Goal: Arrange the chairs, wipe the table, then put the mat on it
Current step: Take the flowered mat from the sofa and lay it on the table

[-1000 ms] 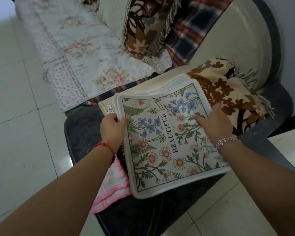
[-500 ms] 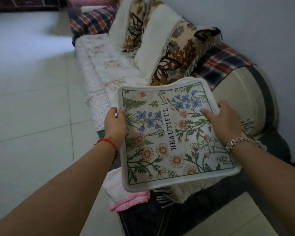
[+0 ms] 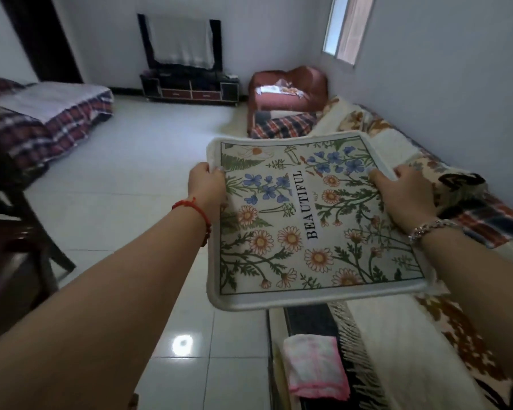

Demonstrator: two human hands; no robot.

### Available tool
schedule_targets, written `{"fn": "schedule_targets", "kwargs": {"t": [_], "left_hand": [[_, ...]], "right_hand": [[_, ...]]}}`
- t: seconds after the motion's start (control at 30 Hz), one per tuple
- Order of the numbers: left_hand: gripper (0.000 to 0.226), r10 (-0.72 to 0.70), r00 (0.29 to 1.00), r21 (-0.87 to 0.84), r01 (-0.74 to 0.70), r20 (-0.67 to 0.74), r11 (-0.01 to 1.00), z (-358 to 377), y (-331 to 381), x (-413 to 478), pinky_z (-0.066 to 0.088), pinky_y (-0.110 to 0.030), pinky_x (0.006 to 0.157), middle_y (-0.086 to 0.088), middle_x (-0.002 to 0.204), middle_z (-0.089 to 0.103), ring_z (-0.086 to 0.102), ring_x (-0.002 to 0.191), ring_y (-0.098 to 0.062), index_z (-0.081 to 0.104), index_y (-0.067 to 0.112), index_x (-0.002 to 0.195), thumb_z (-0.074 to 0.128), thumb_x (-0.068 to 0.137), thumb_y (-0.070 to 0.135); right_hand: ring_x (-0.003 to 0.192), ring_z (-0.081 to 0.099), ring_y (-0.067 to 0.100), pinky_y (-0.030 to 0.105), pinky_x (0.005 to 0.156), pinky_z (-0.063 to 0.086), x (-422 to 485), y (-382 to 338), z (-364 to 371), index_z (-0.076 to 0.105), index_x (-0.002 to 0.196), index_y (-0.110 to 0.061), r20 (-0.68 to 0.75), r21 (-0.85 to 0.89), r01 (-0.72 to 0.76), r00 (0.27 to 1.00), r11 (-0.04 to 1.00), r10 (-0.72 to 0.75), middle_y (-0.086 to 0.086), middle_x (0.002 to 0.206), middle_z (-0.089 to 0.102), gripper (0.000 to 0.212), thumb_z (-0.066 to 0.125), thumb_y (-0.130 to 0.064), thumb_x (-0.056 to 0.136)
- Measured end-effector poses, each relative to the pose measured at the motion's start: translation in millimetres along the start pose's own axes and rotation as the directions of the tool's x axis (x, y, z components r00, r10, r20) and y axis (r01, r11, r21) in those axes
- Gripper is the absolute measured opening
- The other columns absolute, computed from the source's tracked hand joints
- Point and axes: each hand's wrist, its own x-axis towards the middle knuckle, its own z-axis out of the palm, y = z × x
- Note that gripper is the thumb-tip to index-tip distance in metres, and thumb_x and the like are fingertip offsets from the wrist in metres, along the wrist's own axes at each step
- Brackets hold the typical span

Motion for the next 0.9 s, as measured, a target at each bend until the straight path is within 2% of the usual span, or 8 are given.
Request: {"fn": "schedule_targets", "kwargs": {"t": [0.2,0.33,0.4,0.47,0.53,0.63,0.73,0.9], "left_hand": [[0.012,0.001,0.99,-0.08,-0.012,-0.143,0.997,-177,48,-6,0.041,-0.022,0.04,-0.006,0.072,0.052,0.049,0.053,-0.015,0.051,0.005,0.095,0.044,0.095,0.014],[0.008,-0.013,0.963,-0.141,-0.026,-0.27,0.99,-310,55,-26,0.048,-0.028,0.059,-0.009,0.075,0.055,0.054,0.065,-0.023,0.055,0.004,0.091,0.048,0.092,0.008],[0.016,-0.051,0.943,-0.186,-0.012,-0.329,0.982,-380,54,-39,0.047,-0.023,0.051,-0.006,0.07,0.052,0.055,0.072,-0.023,0.053,0.004,0.078,0.047,0.092,0.002],[0.012,-0.101,0.91,-0.194,0.023,-0.402,0.981,-442,51,-57,0.043,-0.02,0.038,-0.007,0.072,0.05,0.055,0.074,-0.023,0.052,0.001,0.081,0.048,0.092,0.003],[0.006,-0.126,0.865,-0.173,0.046,-0.486,0.984,-508,42,-79,0.038,-0.018,0.027,-0.009,0.072,0.049,0.053,0.06,-0.022,0.049,-0.001,0.091,0.051,0.091,0.005],[0.016,-0.157,0.825,-0.191,0.06,-0.543,0.98,-594,21,-105,0.032,-0.012,0.022,-0.007,0.068,0.048,0.048,0.045,-0.016,0.046,0.0,0.077,0.052,0.092,0.006],[0.014,-0.198,0.773,-0.225,0.074,-0.603,0.972,-673,-2,-132,0.036,-0.013,0.026,-0.011,0.078,0.058,0.055,0.045,-0.017,0.052,0.002,0.103,0.053,0.091,0.008],[0.027,-0.291,0.713,-0.294,0.124,-0.638,0.948,-781,-47,-155,0.053,-0.027,0.042,-0.014,0.092,0.062,0.059,0.062,-0.021,0.052,0.001,0.118,0.05,0.092,0.006]], "right_hand": [[0.079,0.052,0.028,0.033,0.068,0.037,-50,-163,10,0.06,0.091,-0.003,0.07,0.08,0.127,0.989,0.989,-0.132,0.014,0.087,0.059,0.043,0.053,-0.045,0.087],[0.083,0.054,0.029,0.033,0.074,0.041,-115,-270,24,0.064,0.1,0.001,0.129,0.155,0.23,0.959,0.961,-0.25,0.017,0.092,0.063,0.044,0.054,-0.041,0.088],[0.087,0.057,0.031,0.033,0.075,0.044,-155,-321,36,0.062,0.107,0.001,0.161,0.2,0.259,0.943,0.945,-0.293,0.019,0.1,0.065,0.047,0.054,-0.041,0.088],[0.077,0.054,0.026,0.027,0.064,0.041,-193,-368,49,0.06,0.107,-0.001,0.216,0.229,0.277,0.92,0.933,-0.326,0.017,0.095,0.062,0.045,0.052,-0.041,0.089],[0.068,0.05,0.02,0.025,0.057,0.037,-235,-414,70,0.058,0.095,-0.005,0.286,0.255,0.282,0.892,0.925,-0.351,0.013,0.088,0.058,0.037,0.052,-0.041,0.09],[0.075,0.057,0.024,0.03,0.065,0.044,-290,-473,104,0.059,0.093,-0.003,0.355,0.332,0.267,0.854,0.905,-0.382,0.013,0.088,0.063,0.041,0.054,-0.043,0.088],[0.068,0.055,0.021,0.027,0.053,0.04,-344,-525,141,0.06,0.089,-0.001,0.433,0.372,0.259,0.801,0.892,-0.413,0.011,0.079,0.061,0.042,0.056,-0.042,0.087],[0.068,0.058,0.024,0.036,0.065,0.051,-419,-595,206,0.06,0.082,-0.002,0.543,0.432,0.208,0.717,0.878,-0.437,0.015,0.082,0.066,0.041,0.06,-0.043,0.084]]}}
